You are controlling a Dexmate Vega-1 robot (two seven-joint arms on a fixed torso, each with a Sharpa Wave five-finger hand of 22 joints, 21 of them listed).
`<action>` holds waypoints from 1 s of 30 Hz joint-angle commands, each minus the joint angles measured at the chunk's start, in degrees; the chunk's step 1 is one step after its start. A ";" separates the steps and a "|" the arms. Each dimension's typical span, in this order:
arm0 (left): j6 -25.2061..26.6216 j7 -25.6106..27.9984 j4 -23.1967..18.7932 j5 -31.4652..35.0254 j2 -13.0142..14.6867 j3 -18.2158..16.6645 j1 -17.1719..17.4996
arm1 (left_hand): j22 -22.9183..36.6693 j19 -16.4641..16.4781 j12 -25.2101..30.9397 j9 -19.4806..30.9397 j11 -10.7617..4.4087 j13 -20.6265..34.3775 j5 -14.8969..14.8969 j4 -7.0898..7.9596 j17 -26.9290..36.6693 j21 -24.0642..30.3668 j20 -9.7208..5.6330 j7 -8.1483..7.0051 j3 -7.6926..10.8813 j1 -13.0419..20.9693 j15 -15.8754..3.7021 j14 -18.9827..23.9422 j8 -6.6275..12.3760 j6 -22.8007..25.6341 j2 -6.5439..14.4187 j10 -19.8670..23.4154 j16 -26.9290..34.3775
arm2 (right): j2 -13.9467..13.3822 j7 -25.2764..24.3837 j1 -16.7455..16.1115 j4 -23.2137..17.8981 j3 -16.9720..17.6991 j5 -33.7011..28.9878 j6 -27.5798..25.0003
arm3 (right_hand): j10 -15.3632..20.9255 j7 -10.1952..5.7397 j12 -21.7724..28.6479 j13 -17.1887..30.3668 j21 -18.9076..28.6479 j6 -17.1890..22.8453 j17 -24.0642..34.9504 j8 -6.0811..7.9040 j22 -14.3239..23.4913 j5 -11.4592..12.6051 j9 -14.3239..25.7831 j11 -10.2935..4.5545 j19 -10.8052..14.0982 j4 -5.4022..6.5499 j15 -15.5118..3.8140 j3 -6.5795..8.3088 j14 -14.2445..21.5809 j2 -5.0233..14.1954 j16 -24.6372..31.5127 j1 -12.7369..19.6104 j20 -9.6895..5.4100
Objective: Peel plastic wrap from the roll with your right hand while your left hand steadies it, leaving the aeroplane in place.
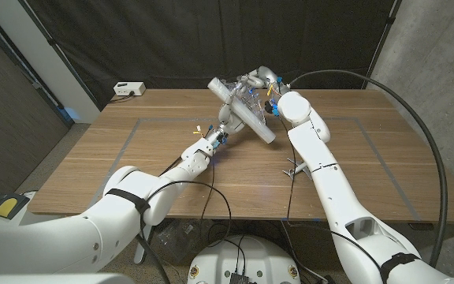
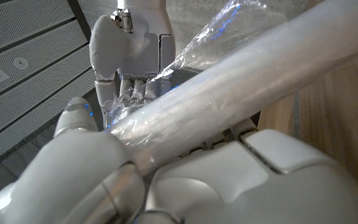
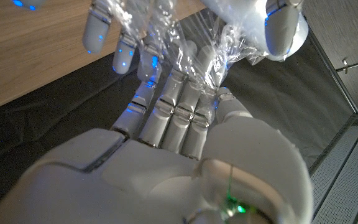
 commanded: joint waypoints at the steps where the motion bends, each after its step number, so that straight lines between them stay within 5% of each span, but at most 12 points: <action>1: 6.59 -1.71 5.62 -3.36 -2.86 -5.13 -0.77 | 0.10 0.26 -0.22 0.14 0.37 0.03 0.64 0.15 0.16 -0.08 0.80 -0.51 -1.38 -1.45 -4.23 -0.53 -0.90 -1.76 -0.61 -1.00 -0.24 | 0.29 -5.00 1.99 0.98 -1.86 -5.54 -1.44 | 0.38 0.49 0.40 0.46 0.64 0.23 0.23 0.67 0.34 -0.21 0.34 -0.66 0.49 0.33 -3.81 0.08 0.53 -0.09 0.60 0.74 -0.19; 30: 9.77 -3.92 5.82 -2.95 -3.02 -8.98 0.48 | 0.06 1.01 -0.46 0.19 0.57 -0.23 1.41 0.00 0.21 -0.36 1.79 -0.94 -4.38 -2.58 -3.24 -1.65 -2.91 -5.11 -0.32 -3.08 -0.43 | 1.18 -11.15 6.12 3.76 -3.89 -11.24 -5.08 | 0.10 0.16 0.92 2.90 2.96 -0.34 0.67 1.73 1.55 0.15 2.18 -1.29 0.29 1.22 -3.68 -0.35 0.40 -0.23 0.22 0.95 -1.38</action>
